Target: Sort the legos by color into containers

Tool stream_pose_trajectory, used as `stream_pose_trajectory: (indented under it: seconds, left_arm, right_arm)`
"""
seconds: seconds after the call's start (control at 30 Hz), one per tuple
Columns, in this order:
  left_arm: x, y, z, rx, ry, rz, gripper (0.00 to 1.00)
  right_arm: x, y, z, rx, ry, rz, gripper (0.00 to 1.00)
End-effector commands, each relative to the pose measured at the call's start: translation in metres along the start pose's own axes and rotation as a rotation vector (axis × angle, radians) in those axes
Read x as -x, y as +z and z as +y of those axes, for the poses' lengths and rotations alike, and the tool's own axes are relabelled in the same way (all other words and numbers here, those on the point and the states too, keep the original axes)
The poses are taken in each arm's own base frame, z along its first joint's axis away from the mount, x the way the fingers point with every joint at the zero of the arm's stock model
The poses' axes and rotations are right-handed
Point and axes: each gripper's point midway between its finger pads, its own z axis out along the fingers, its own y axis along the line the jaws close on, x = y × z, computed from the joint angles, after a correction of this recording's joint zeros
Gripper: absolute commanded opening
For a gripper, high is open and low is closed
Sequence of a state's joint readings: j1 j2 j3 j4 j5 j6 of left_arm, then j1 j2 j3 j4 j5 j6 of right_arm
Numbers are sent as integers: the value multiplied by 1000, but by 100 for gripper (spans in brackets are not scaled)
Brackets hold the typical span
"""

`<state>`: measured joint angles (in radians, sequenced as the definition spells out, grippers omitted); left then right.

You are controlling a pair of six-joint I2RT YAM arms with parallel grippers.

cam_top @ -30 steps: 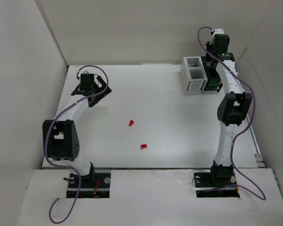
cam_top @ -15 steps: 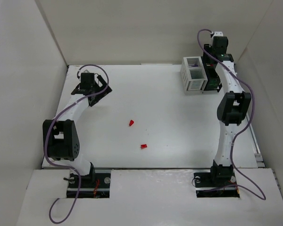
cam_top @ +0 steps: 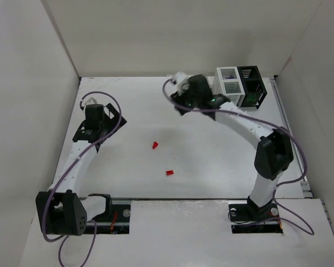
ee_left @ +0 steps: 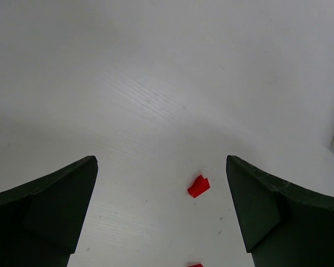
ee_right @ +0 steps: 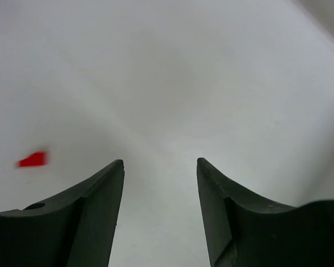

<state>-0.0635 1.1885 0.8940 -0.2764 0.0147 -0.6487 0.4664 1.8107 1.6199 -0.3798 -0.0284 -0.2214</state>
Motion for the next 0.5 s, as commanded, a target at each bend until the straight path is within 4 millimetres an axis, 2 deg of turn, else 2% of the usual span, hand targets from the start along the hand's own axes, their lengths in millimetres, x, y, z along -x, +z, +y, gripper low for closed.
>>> stream_pose_trajectory:
  seconds: [0.0, 0.03, 0.07, 0.1, 0.13, 0.17, 0.2, 0.27, 0.3, 0.43, 0.47]
  left_arm:
    - [-15, -18, 26, 74, -32, -1, 100]
    - [-15, -27, 27, 62, -33, -14, 100]
    - [-23, -30, 34, 76, -32, 1, 100]
    - [-26, -33, 36, 75, -32, 0, 100]
    - [-22, -41, 33, 52, -34, -26, 100]
    - [-29, -43, 39, 60, -33, -17, 100]
    - [-29, -47, 39, 55, -34, -22, 100]
    - [-30, -56, 39, 33, -35, -33, 100]
    - [-33, -57, 39, 24, -35, -30, 100]
    - [-32, -66, 31, -31, -36, -47, 100]
    - [-32, -66, 31, -31, -36, -47, 100]
  right_arm:
    - [-14, -1, 129, 275, -106, -19, 60]
    - [-24, 1, 153, 324, -144, 0, 60]
    - [-25, 0, 176, 373, -182, -9, 60]
    - [-32, -5, 211, 430, -221, -5, 61]
    - [-35, -4, 223, 438, -237, -4, 61]
    - [-48, 2, 236, 460, -274, 22, 61]
    - [-50, 4, 246, 474, -284, 26, 61]
    - [-63, 14, 260, 485, -326, 56, 61]
    - [-66, 17, 261, 487, -328, 69, 61]
    - [-80, 37, 250, 388, -309, 114, 61]
    - [-78, 40, 251, 388, -308, 111, 61]
